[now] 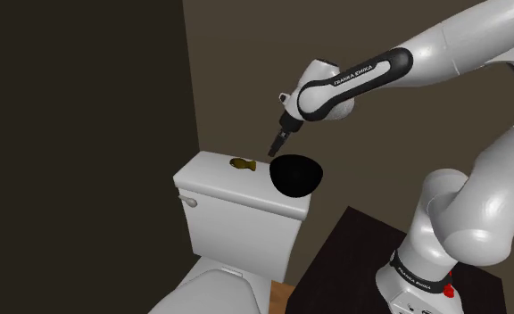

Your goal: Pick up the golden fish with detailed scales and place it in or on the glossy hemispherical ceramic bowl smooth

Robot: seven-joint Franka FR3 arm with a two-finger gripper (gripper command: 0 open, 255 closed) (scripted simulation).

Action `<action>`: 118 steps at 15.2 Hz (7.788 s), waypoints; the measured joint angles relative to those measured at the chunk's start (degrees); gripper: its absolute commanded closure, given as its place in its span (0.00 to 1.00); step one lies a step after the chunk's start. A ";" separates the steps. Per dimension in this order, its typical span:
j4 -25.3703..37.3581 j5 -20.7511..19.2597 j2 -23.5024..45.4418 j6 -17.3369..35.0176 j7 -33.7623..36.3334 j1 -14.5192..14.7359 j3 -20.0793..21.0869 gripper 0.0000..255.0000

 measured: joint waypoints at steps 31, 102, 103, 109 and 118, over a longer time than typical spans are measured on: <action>9.29 29.53 20.14 8.85 -28.72 8.36 -5.32 1.00; -1.21 11.63 13.09 17.54 -0.35 12.73 -5.25 1.00; -1.21 11.63 13.08 17.54 -0.35 12.74 -5.24 1.00; -1.16 10.91 12.78 17.24 0.28 12.60 -5.18 1.00; 0.40 0.70 7.01 10.80 8.57 9.57 -3.48 1.00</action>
